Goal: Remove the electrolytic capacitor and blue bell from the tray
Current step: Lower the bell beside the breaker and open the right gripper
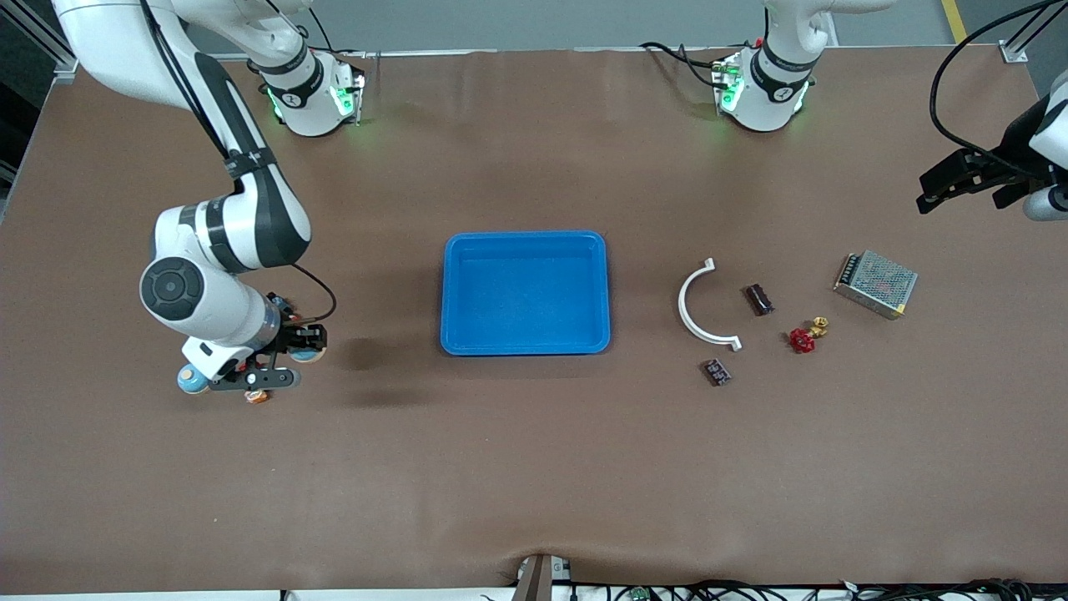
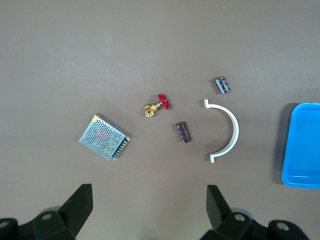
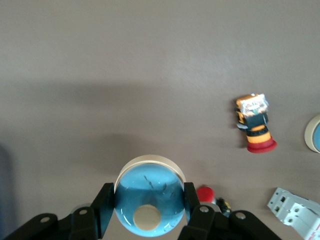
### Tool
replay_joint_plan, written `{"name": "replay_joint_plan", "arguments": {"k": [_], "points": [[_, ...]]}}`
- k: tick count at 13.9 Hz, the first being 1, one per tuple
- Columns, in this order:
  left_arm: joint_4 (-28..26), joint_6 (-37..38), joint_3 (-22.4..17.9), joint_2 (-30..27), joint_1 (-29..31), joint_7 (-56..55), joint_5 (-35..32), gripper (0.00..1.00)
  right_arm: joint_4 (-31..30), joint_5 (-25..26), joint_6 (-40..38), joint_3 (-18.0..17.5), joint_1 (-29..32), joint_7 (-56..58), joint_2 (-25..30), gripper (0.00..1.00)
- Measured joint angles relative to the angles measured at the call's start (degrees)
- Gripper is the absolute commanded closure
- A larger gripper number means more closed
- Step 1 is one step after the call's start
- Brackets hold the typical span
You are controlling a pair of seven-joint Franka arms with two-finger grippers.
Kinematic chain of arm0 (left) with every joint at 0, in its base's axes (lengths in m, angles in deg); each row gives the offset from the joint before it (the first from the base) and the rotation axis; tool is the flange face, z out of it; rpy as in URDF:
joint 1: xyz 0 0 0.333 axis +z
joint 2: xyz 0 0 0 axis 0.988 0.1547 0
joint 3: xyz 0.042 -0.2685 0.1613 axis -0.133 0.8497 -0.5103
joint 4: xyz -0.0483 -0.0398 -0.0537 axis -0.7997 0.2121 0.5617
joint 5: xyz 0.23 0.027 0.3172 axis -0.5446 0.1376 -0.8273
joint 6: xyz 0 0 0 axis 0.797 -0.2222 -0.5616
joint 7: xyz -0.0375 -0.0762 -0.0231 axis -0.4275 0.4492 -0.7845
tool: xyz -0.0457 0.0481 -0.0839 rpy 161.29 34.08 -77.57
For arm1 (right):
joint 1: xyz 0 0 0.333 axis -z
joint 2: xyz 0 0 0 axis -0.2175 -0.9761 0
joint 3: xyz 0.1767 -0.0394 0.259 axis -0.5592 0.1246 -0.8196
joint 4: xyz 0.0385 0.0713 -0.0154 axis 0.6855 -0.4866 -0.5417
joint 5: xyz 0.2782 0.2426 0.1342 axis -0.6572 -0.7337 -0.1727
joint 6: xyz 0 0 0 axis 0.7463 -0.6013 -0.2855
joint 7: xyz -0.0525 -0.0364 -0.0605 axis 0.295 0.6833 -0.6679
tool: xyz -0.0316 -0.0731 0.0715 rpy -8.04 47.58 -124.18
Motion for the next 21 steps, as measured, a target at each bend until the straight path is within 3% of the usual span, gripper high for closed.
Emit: {"name": "replay_joint_plan", "arguments": {"k": [8,15,21], "points": [[0.00,-0.09,-0.13,0.00,0.03,0.00,0.00,0.00,-17.61,0.00,7.00,-0.03,9.53,16.11,10.86,1.00],[0.00,-0.34,-0.17,0.00,0.03,0.00,0.00,0.00,-24.64,0.00,11.21,-0.03,17.14,27.43,13.09,1.00],[0.00,-0.75,-0.17,0.00,0.03,0.00,0.00,0.00,-30.99,0.00,16.59,-0.12,17.99,28.39,14.78,1.00]]}}
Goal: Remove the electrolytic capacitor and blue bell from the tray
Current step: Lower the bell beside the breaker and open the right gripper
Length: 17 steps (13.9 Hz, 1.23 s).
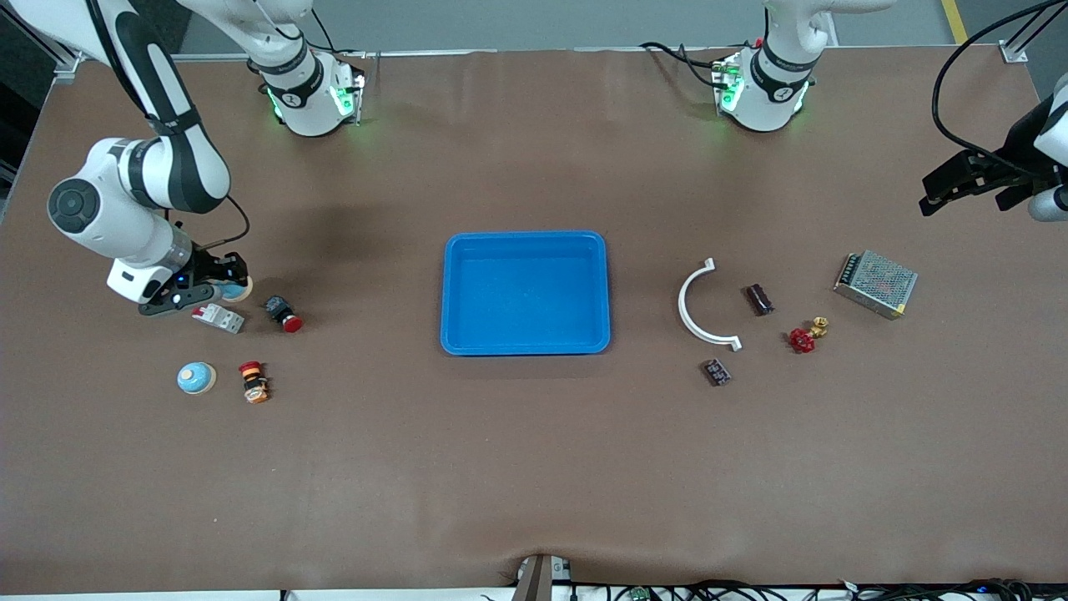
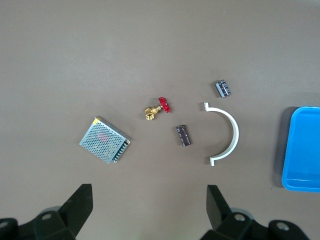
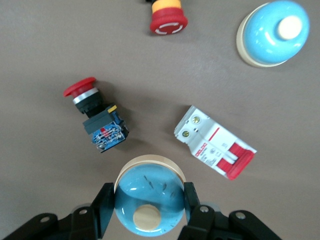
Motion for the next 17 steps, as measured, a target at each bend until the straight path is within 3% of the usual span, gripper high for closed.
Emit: {"name": "replay_joint_plan", "arguments": {"k": [17], "points": [[0.00,-0.01,0.00,0.00,0.00,0.00,0.00,0.00,-6.40,0.00,8.24,-0.02,4.79,5.90,0.84,1.00]]}}
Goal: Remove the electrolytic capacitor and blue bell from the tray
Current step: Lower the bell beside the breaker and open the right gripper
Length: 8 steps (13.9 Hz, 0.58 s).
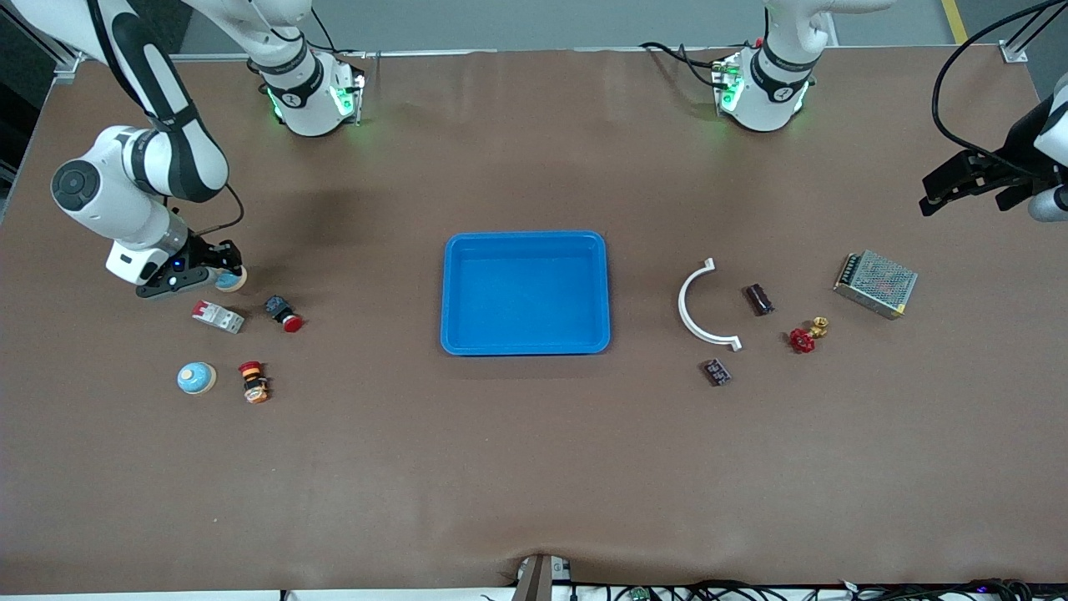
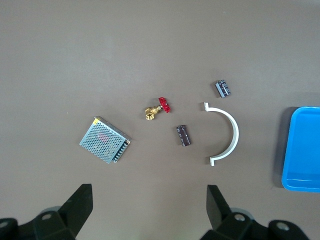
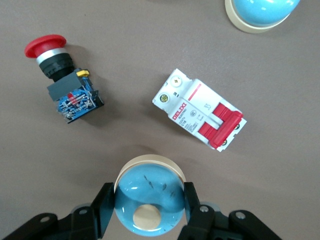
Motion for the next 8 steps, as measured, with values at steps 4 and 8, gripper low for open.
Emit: {"name": "replay_joint_plan", "arguments": {"k": [4,8], "points": [[0.00,-0.71,0.00,0.00,0.00,0.00,0.00,0.00,-0.65,0.00,1.59,0.00,0.02,0.00,-0.48,1.00],[0.00,-1.47,-0.01,0.00,0.00,0.00,0.00,0.00,-0.79,0.00,3.59,0.00,0.16,0.00,-2.45,1.00]]}}
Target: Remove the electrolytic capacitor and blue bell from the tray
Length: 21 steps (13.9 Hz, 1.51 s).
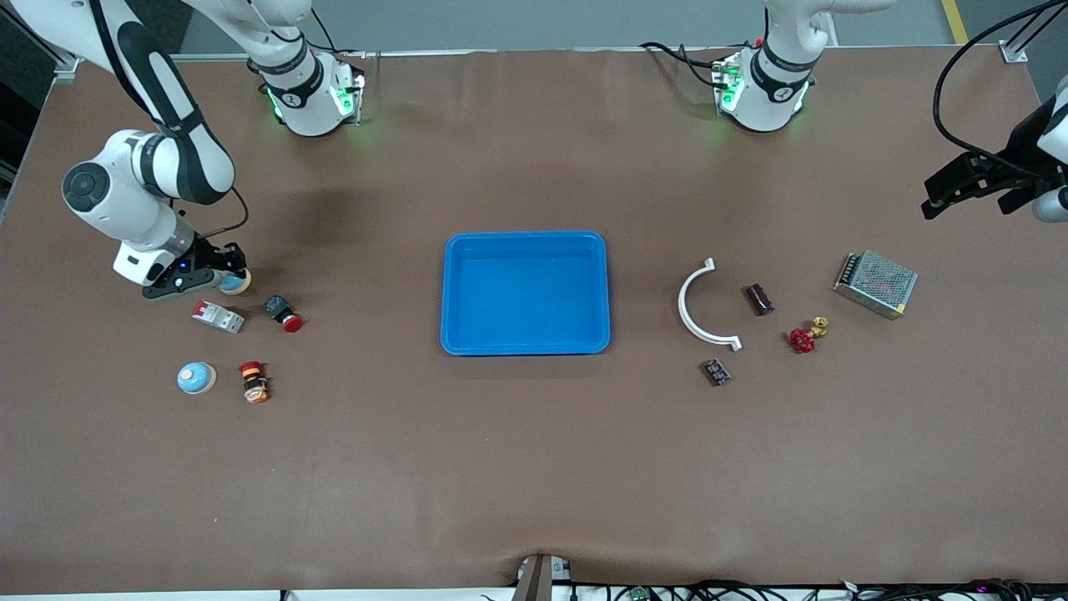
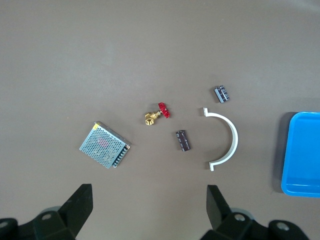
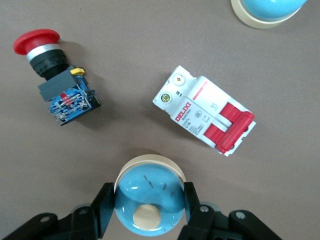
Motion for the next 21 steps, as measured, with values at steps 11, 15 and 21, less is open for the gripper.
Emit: {"name": "replay_joint_plan", "arguments": {"k": [11,15,21], "points": [[0.39,-1.13,-0.32,-0.05,1.32,0.04,0.00,0.00,0.00,0.00,0.65,0.04,0.29,-0.03,-1.82,0.00],[0.54,-1.12,-0.32,-0.05,1.30,0.04,0.00,0.00,1.70,-0.01,-4.34,-0.07,0.29,-0.05,-0.97,0.00],[0.51,-1.10,-0.25,-0.03,1.15,0.05,0.00,0.00,15.30,-1.03,-25.70,-0.45,0.29,-0.23,3.54,0.00]]}}
